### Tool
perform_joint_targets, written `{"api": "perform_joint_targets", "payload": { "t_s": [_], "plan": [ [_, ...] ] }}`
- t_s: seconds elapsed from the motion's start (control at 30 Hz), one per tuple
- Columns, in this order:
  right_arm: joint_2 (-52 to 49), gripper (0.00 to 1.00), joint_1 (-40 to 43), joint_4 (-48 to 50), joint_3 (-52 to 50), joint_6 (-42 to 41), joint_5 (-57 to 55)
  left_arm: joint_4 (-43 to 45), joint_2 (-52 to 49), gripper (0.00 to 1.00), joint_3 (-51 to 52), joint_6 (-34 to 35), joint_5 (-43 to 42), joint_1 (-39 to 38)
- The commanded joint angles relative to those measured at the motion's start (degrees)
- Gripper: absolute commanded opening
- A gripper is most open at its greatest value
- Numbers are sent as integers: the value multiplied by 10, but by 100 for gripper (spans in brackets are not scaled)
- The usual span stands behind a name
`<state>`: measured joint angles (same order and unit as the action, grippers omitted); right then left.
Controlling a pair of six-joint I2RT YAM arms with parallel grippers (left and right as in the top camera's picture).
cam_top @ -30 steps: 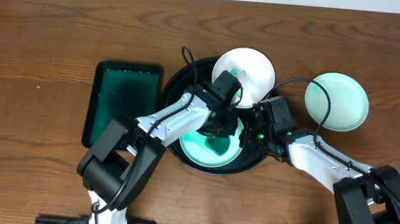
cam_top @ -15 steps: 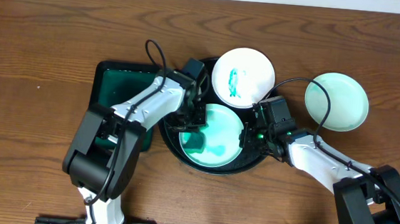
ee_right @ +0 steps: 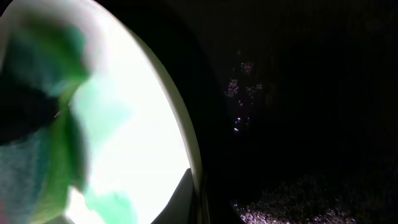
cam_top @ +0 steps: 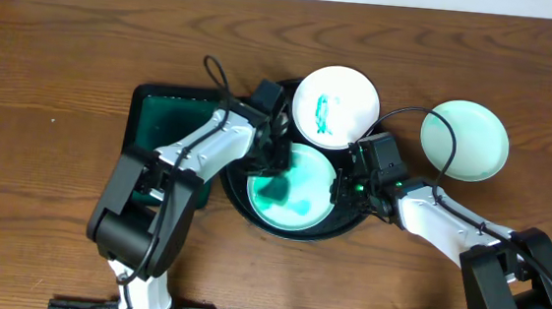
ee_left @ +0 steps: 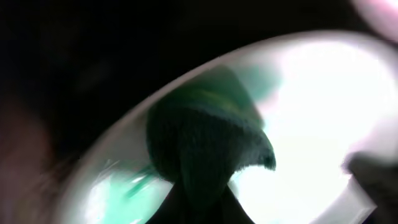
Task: Clean dirty plates on tray and stack at the side
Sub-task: 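Scrub the held plate with the sponge in the left gripper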
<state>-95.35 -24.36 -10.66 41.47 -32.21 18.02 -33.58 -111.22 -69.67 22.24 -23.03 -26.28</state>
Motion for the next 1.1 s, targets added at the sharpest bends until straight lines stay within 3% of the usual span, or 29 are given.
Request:
{"api": "perform_joint_targets", "payload": {
  "t_s": [0.0, 0.3, 0.57, 0.77, 0.93, 1.07],
  "plan": [
    [-28, 1, -9, -11, -14, 12, -36, 38, -37, 7, 8, -5, -94, -45],
    [-28, 1, -9, -16, -14, 12, -36, 59, -37, 7, 8, 12, -122, -47],
    [-28, 1, -9, -18, -14, 12, -36, 23, -37, 7, 8, -32, 49, 62],
    [-28, 1, -9, -17, -14, 12, -36, -34, -37, 7, 8, -54, 121, 110],
    [-28, 2, -9, -17, -14, 12, -36, -65, -37, 7, 8, -64, 121, 94],
    [-28, 1, -9, -18, -14, 12, -36, -79, -37, 7, 8, -78, 65, 51]
  ]
}}
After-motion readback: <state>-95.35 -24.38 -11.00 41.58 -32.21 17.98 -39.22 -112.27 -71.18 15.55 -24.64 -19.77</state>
